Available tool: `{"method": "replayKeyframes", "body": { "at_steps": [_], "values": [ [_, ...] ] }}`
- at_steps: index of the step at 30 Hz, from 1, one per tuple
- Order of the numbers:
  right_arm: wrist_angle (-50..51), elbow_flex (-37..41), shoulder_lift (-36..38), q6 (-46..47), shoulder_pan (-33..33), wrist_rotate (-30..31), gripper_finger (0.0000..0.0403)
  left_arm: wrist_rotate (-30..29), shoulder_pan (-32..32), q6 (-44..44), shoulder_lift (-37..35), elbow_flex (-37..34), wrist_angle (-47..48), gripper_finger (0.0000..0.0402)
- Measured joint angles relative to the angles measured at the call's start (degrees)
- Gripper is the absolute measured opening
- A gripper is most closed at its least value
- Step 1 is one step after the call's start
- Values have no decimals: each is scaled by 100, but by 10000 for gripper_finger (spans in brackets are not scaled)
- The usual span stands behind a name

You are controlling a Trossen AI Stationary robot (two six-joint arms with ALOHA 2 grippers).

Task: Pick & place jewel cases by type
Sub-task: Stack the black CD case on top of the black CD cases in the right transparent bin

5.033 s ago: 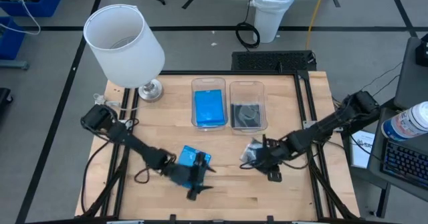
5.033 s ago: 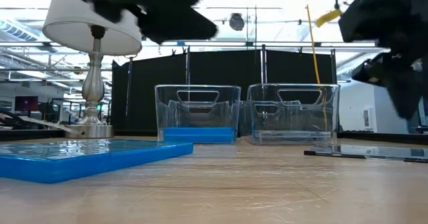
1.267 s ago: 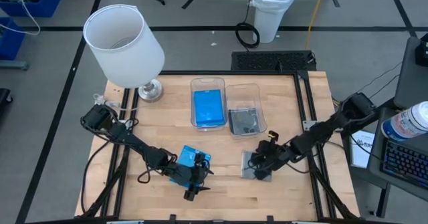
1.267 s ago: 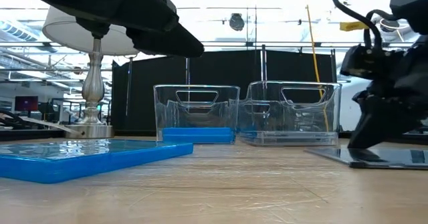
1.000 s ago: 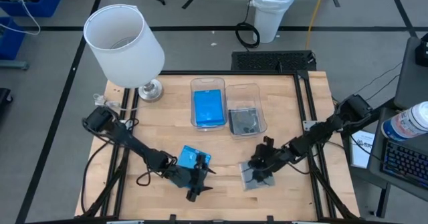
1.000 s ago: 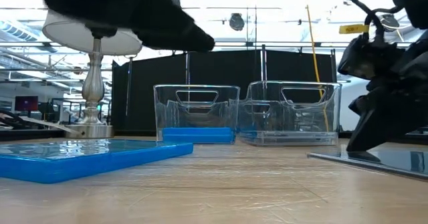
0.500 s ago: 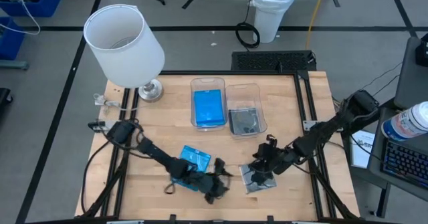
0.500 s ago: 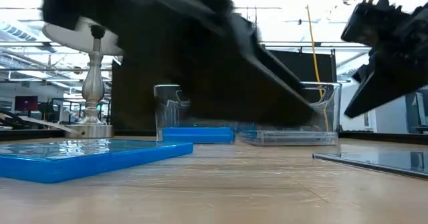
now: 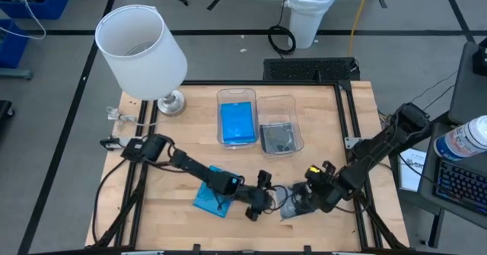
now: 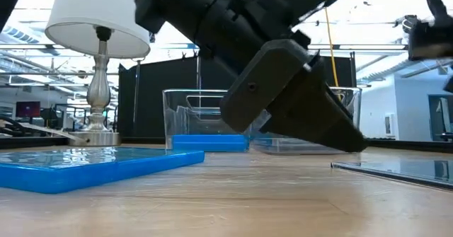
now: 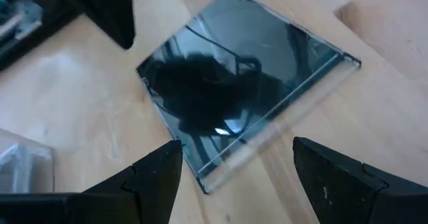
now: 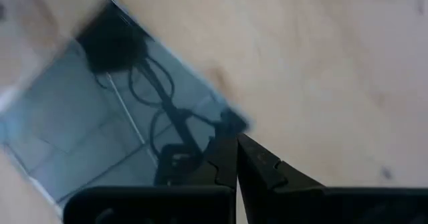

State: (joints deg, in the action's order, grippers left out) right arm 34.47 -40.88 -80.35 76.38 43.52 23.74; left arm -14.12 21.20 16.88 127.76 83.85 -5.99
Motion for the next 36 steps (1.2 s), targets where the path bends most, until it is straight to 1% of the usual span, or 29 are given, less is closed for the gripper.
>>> {"method": "replayKeyframes", "body": {
  "at_steps": [4, 7, 11, 16, 20, 24, 27, 31, 36],
  "values": [
    [215, 2, -255, 475, 86, -189, 0, 231, -79, 16, 0, 0, 202, 285],
    [226, -3, -481, 766, 86, -620, 0, 255, -88, 112, 30, 0, 217, 285],
    [102, -24, -685, 932, 79, -884, 0, 233, -97, 126, 57, -2, 220, 285],
    [-144, -4, -723, 934, 126, -674, 0, 226, -145, 201, 55, -2, 339, 285],
    [-520, 2, -740, 853, 192, -643, 0, 196, -142, 359, 100, 5, 476, 285],
    [-669, 4, -744, 866, 269, -550, 0, -37, -109, 343, 244, 17, 420, 285],
    [-852, 9, -745, 708, 274, -480, 0, -50, -114, 339, 282, 24, 339, 285],
    [-882, 13, -752, 546, 321, -267, 0, -54, -111, 250, 339, 21, 312, 284],
    [-904, 13, -762, 405, 322, -213, 0, -187, -85, 133, 353, 9, 192, 284]
  ]
}}
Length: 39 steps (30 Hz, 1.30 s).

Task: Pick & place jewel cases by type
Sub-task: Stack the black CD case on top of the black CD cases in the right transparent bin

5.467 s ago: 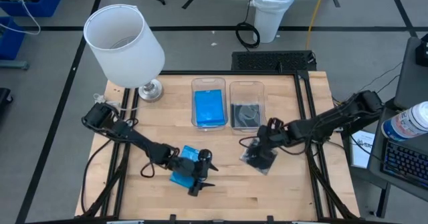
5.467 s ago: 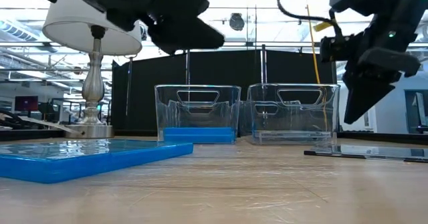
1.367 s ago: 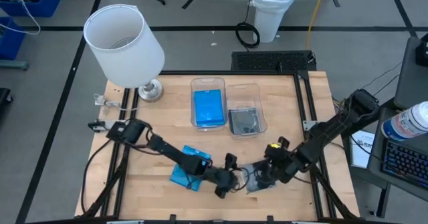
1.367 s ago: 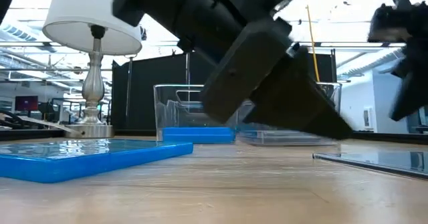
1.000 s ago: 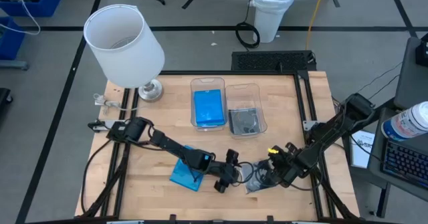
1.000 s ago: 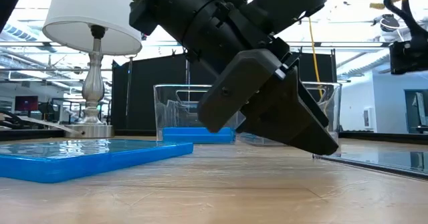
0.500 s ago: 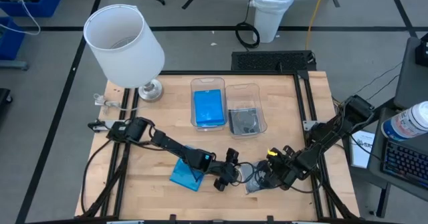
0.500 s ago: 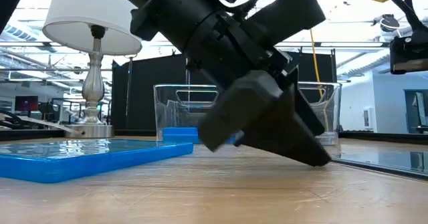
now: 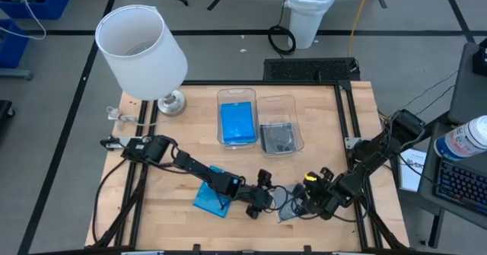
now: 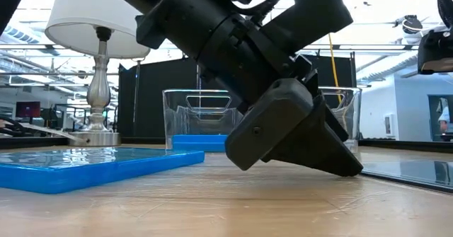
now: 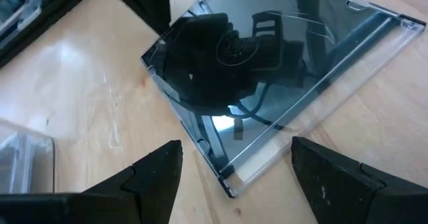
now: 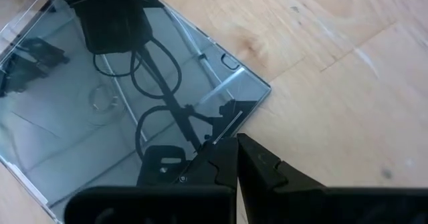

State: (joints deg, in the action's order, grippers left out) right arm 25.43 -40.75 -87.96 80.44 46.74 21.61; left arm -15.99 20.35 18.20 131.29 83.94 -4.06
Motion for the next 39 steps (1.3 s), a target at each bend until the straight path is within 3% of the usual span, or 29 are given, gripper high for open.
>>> {"method": "replayKeyframes", "body": {
  "at_steps": [4, 16, 24, 26, 31, 39],
  "values": [
    [-119, 94, 1, -32, 80, 209, 0, -284, 28, -116, 17, -18, -408, 285],
    [-1343, 834, 7, 344, 595, 1123, 0, -224, 51, -24, 38, -28, -790, 285],
    [-1470, 848, -4, 135, 643, 1245, 0, -234, 40, 123, 64, 37, -972, 285],
    [-1479, 848, -7, 111, 643, 1281, 0, -314, 40, 187, 64, 39, -1019, 285],
    [-2075, 882, -64, -224, 623, 1320, 0, -1179, -134, 266, 45, 98, -1472, 285],
    [-2507, 927, -405, -411, 584, 1433, 0, -808, -72, 181, -283, 92, -465, 285]
  ]
}}
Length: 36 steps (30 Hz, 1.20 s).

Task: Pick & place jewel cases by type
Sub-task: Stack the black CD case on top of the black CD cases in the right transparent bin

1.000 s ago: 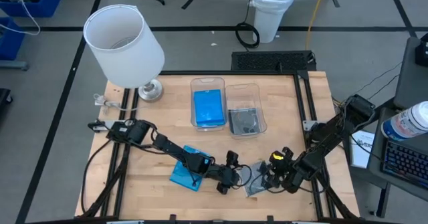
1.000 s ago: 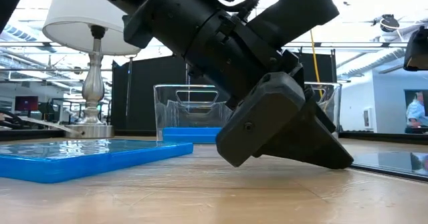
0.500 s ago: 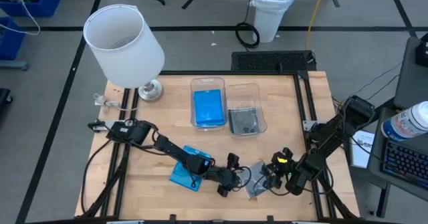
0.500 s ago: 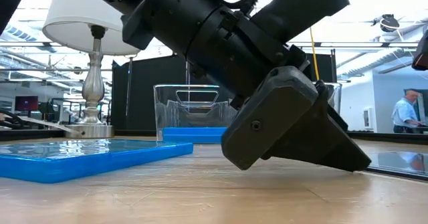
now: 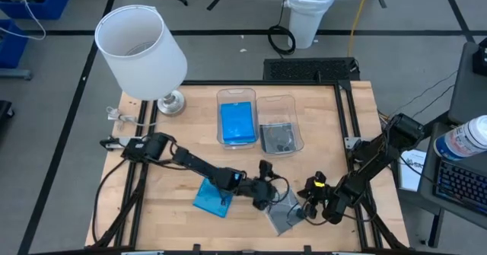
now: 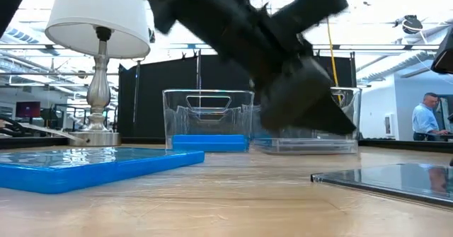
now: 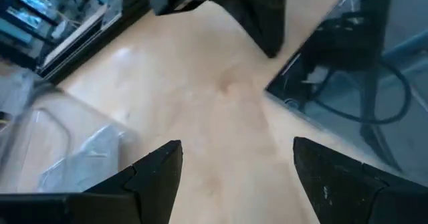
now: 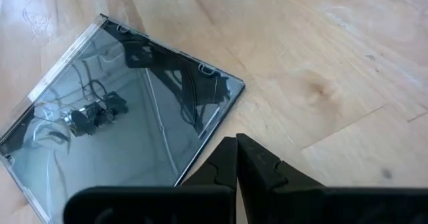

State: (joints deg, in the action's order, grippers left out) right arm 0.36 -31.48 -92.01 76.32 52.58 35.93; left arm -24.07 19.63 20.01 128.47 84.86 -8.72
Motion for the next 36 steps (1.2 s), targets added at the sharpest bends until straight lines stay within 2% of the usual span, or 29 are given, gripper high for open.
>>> {"method": "replayKeyframes", "body": {
  "at_steps": [2, 5, 7, 14, 25, 36],
  "values": [
    [19, -4, -69, 78, 0, 44, 0, 340, 73, -85, -213, 0, 345, 285],
    [38, -2, -82, 80, -2, 18, 0, 1338, 178, -312, -562, 0, 948, 285],
    [51, -2, -82, 80, -2, 12, 0, 1683, 204, -296, -725, 10, 1287, 285],
    [54, 4, -83, 95, -2, 25, 0, 1415, 312, -69, -671, 0, 1886, 285],
    [37, 11, -93, 100, -11, 174, 0, 2106, 337, -361, -611, 2, 1901, 285],
    [-261, 20, -102, -228, -250, 356, 0, 2142, 270, -108, -141, 15, 1628, 285]
  ]
}}
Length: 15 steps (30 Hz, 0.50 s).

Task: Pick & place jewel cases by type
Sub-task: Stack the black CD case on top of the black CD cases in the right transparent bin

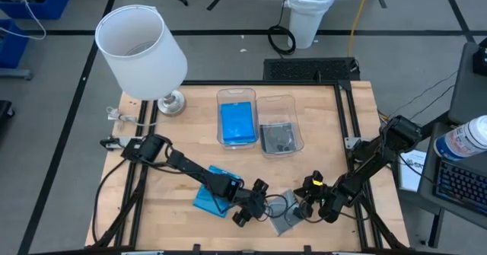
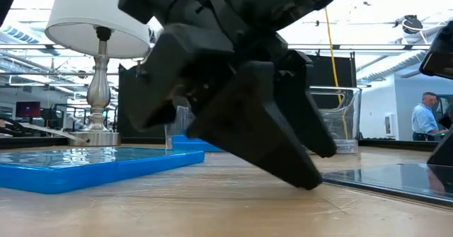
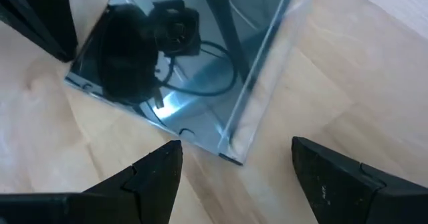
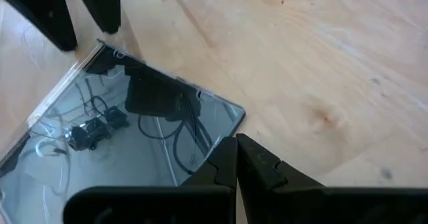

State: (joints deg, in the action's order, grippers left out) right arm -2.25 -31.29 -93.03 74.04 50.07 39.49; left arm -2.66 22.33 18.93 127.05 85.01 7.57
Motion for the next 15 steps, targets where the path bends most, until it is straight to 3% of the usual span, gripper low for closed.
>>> {"method": "replayKeyframes", "body": {
  "at_steps": [15],
  "values": [
    [-484, 17, -176, -188, -51, -42, 0, -873, -135, 341, 210, 4, -216, 285]
  ]
}}
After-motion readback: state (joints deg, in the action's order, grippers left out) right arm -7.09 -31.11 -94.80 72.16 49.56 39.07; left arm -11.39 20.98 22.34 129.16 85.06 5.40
